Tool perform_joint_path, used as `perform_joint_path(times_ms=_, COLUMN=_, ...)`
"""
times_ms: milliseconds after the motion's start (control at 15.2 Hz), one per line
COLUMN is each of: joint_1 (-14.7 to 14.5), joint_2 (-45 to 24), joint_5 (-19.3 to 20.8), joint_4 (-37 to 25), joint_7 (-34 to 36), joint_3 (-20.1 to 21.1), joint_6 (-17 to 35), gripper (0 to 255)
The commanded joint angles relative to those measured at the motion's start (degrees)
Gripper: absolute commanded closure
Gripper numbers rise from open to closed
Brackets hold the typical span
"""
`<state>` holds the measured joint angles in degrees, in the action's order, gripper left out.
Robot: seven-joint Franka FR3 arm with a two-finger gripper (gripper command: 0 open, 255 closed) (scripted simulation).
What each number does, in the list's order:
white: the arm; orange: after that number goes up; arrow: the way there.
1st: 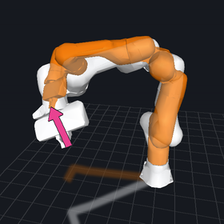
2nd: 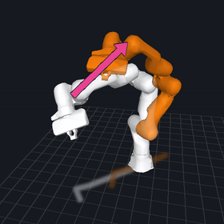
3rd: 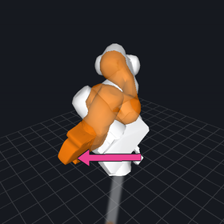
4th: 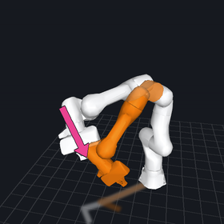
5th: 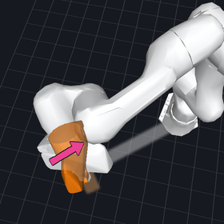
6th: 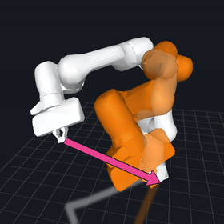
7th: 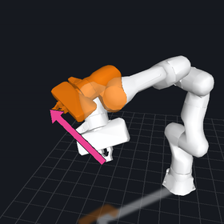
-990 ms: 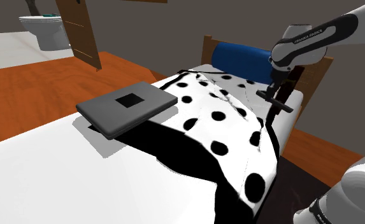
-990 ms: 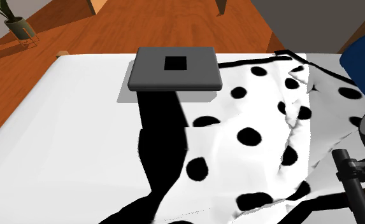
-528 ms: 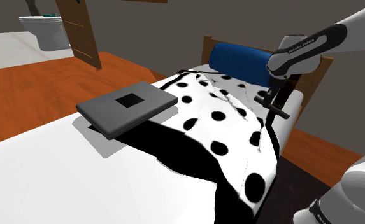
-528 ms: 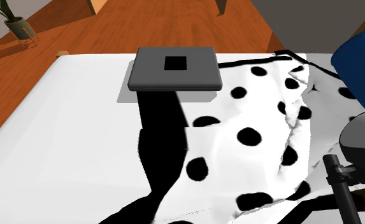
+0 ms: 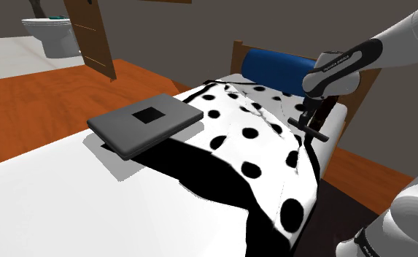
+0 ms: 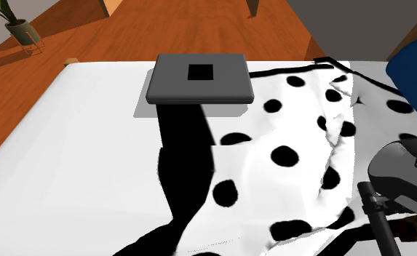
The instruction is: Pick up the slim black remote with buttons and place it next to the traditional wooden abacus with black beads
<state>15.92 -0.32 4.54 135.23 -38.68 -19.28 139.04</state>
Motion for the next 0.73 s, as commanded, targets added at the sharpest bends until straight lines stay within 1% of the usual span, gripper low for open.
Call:
perform_joint_path(times_ms=0, joint_1=0.1, joint_2=-0.2, joint_5=0.0, joint_4=0.3, joint_7=-0.1, joint_3=-0.1, joint_6=0.4, gripper=255)
perform_joint_path(times_ms=396, joint_1=0.1, joint_2=-0.2, joint_5=0.0, joint_4=0.3, joint_7=-0.1, joint_3=-0.1, joint_6=0.4, gripper=255)
perform_joint_path(times_ms=462, joint_1=0.1, joint_2=-0.2, joint_5=0.0, joint_4=0.3, joint_7=-0.1, joint_3=-0.1, joint_6=0.4, gripper=0)
perform_joint_path(times_ms=660, joint_1=0.1, joint_2=-0.1, joint_5=0.0, joint_4=0.4, joint_7=-0.1, joint_3=-0.1, joint_6=0.4, gripper=0)
